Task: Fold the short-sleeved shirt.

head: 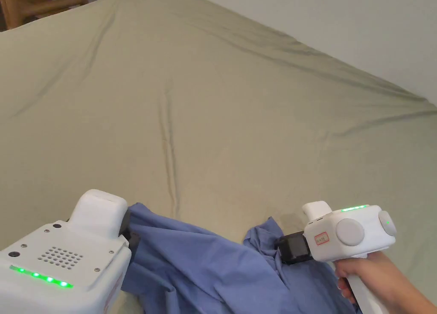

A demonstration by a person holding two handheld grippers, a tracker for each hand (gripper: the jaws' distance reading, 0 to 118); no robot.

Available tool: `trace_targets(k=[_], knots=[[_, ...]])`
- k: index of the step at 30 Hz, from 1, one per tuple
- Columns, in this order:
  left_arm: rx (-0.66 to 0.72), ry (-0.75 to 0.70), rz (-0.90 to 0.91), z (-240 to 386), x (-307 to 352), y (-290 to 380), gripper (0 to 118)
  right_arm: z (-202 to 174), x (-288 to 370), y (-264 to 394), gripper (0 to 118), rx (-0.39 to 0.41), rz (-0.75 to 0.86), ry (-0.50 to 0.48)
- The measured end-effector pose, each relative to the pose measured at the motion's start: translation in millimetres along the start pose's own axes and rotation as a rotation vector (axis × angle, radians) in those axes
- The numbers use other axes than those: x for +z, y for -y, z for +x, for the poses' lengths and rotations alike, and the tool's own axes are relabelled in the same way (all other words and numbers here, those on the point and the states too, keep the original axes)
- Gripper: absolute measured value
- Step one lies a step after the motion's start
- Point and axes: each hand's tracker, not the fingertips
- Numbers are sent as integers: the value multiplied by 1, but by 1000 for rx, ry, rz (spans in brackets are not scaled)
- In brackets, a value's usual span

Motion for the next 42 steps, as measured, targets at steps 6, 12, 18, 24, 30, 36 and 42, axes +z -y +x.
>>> trace_targets(k=[6, 12, 18, 24, 30, 36, 42], knots=[[21, 2, -6, -1, -4, -3, 3, -11, 30, 15, 8, 53, 93, 1], [-35, -17, 71, -1, 16, -36, 3, 4, 111, 37, 8, -10, 274, 99], [-79, -68, 234, -9, 61, -99, 3, 36, 261, 93, 8, -134, 528, 230], [-111, -97, 428, -10, 122, -167, 3, 49, 391, 162, 8, -265, 815, 327], [-186, -85, 609, 8, 184, -231, 3, 39, 471, 206, 8, -331, 1017, 439], [-234, -58, 716, 26, 235, -285, 3, 33, 535, 223, 8, -347, 1155, 537], [-219, 5, 748, 28, 263, -316, 3, 39, 577, 225, 8, -334, 1214, 635]])
